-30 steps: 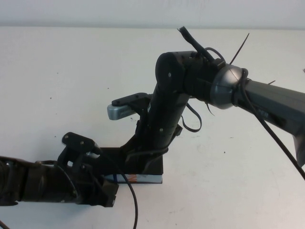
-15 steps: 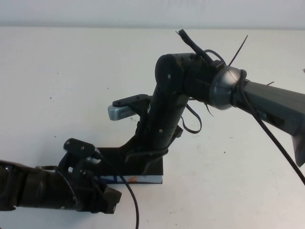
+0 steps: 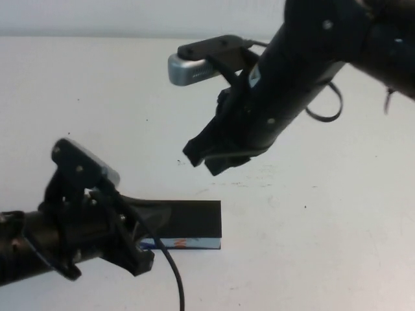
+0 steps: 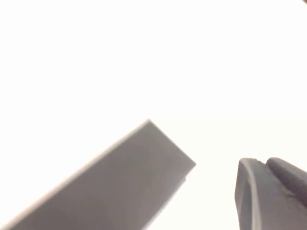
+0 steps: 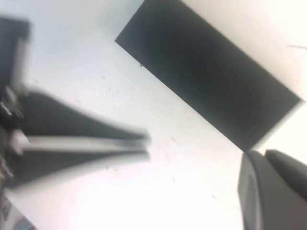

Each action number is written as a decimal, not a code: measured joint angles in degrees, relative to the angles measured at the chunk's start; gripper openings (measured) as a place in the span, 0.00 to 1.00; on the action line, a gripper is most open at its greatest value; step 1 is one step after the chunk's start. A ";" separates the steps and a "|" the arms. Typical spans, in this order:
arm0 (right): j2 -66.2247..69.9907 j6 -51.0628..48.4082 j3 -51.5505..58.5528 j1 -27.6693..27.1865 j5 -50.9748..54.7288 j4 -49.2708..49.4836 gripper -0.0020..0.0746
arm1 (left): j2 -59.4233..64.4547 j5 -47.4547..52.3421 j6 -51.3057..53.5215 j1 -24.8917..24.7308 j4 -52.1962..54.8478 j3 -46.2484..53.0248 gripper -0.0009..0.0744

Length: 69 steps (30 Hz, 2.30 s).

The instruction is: Return glasses to glasses case

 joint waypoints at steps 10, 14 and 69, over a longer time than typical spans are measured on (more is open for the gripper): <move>-30.83 3.90 21.62 0.33 -0.22 -6.99 0.01 | -28.15 -16.59 0.29 0.00 -1.15 4.34 0.01; -42.75 4.81 32.70 0.33 -3.44 -7.48 0.01 | -39.37 -19.67 0.69 0.00 -1.46 10.21 0.01; -91.11 9.46 97.09 -37.96 -66.27 -11.49 0.01 | -67.93 -36.48 2.93 -0.13 -5.57 30.28 0.01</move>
